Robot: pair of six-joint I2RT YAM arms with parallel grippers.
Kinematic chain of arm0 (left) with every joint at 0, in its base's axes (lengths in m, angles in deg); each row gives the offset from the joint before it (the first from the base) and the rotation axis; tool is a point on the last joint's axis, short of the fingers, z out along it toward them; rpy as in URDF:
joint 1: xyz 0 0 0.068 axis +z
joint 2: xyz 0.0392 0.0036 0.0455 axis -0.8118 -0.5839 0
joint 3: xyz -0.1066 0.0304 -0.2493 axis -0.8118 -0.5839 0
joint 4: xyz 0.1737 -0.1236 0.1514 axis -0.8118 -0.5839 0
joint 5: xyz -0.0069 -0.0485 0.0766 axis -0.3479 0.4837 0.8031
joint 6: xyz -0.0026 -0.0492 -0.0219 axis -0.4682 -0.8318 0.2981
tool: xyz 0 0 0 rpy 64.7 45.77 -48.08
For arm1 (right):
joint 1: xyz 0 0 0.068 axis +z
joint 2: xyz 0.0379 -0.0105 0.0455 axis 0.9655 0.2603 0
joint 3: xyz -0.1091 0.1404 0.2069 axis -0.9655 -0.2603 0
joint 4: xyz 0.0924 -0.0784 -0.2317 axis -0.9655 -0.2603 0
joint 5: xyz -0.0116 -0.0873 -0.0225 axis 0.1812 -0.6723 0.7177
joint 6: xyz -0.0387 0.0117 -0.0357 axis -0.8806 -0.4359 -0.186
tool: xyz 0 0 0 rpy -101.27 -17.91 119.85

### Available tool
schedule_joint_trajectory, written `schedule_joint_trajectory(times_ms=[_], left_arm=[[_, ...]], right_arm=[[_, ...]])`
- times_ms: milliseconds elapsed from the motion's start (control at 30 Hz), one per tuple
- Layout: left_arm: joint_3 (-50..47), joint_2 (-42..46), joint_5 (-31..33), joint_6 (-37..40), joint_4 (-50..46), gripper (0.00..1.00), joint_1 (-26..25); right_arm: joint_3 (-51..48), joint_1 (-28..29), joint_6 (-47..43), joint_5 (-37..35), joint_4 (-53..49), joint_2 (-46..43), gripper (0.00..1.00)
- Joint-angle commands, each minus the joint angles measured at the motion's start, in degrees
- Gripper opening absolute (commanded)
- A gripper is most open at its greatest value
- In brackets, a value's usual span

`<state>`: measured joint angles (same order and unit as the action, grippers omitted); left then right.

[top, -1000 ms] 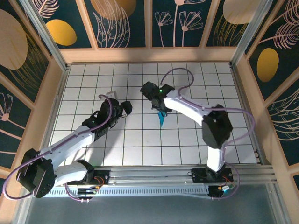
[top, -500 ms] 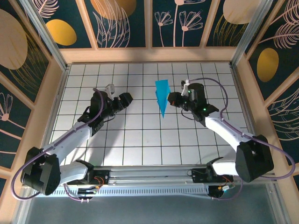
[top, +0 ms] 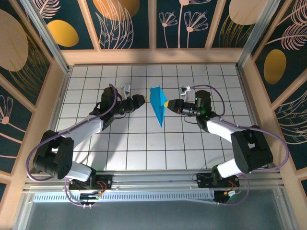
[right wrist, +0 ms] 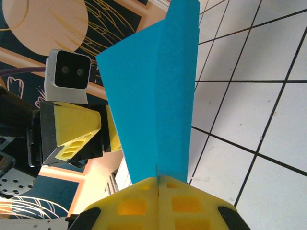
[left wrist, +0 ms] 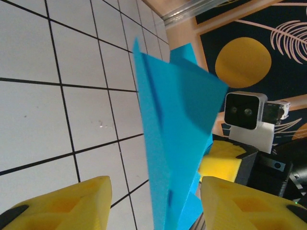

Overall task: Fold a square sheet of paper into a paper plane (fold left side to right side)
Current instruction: Place the paper plane at the center of the table.

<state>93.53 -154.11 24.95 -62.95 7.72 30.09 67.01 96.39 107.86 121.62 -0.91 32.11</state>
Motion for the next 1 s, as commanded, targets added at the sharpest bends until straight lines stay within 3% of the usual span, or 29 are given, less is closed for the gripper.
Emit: schedule_joint_trajectory(times_ms=[0, 400, 467, 600, 733, 867, 967], left_arm=[[2.1, -1.5, -3.0, 0.7, 2.6, 0.51, -0.4], [5.8, -6.2, -2.5, 2.3, 0.5, 0.46, -3.3], [6.0, -6.6, -2.3, 2.6, 0.5, 0.41, -3.6], [6.0, -7.3, -0.1, 3.1, -0.5, 0.21, -3.8], [5.7, -7.9, 3.2, 2.9, -2.9, 0.05, -3.8], [6.5, -9.9, 5.9, 2.1, -7.5, 0.0, -3.8], [6.1, -12.1, 4.8, 0.5, -5.9, 0.0, -3.9]], right_arm=[[-0.1, 0.1, 1.1, 2.8, 5.3, 0.7, 0.0], [0.4, 1.2, 1.4, 2.3, 5.1, 1.5, 0.0], [0.4, 1.3, 1.4, 2.0, 5.1, 1.9, 0.0], [0.4, 1.3, 1.2, 1.1, 4.2, 3.1, 0.0], [1.3, 1.1, -2.5, -3.0, -3.4, 3.6, 0.01], [2.7, 0.1, -7.7, -9.2, -13.3, 4.0, 0.02], [2.9, -0.4, -9.1, -9.5, -15.3, 4.4, 0.12]])
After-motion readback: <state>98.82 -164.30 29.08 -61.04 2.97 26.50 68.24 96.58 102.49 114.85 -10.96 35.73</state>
